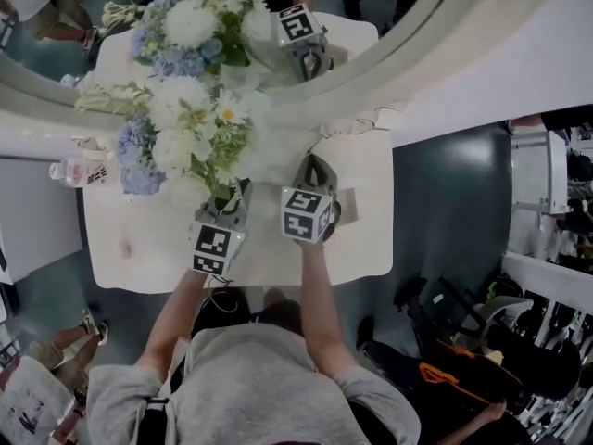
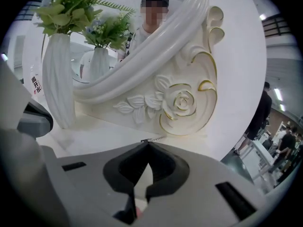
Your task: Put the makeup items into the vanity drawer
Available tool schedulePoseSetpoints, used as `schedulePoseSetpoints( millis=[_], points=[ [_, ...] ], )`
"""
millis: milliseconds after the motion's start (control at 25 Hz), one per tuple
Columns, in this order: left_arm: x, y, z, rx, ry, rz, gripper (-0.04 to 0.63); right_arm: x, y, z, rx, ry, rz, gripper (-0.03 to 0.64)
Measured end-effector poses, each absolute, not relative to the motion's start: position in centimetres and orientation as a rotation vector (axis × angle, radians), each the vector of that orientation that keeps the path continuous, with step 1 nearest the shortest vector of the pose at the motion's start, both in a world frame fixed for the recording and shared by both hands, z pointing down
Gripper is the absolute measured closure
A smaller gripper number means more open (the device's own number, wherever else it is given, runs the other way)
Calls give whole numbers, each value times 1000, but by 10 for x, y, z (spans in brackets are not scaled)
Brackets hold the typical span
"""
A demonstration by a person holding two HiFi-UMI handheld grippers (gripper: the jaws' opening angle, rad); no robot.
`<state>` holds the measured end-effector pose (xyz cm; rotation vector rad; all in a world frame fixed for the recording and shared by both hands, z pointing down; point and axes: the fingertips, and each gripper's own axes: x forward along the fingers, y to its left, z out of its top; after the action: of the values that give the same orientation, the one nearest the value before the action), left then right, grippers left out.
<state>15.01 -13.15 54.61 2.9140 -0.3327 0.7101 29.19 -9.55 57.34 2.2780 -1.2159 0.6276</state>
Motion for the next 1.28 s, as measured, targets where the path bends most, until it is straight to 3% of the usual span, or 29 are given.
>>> schedulePoseSetpoints(
  millis=[1280],
  points=[
    [139,-4,558,2937,-318,743,594,260,68,607,2249,-1215,667,604]
  ],
)
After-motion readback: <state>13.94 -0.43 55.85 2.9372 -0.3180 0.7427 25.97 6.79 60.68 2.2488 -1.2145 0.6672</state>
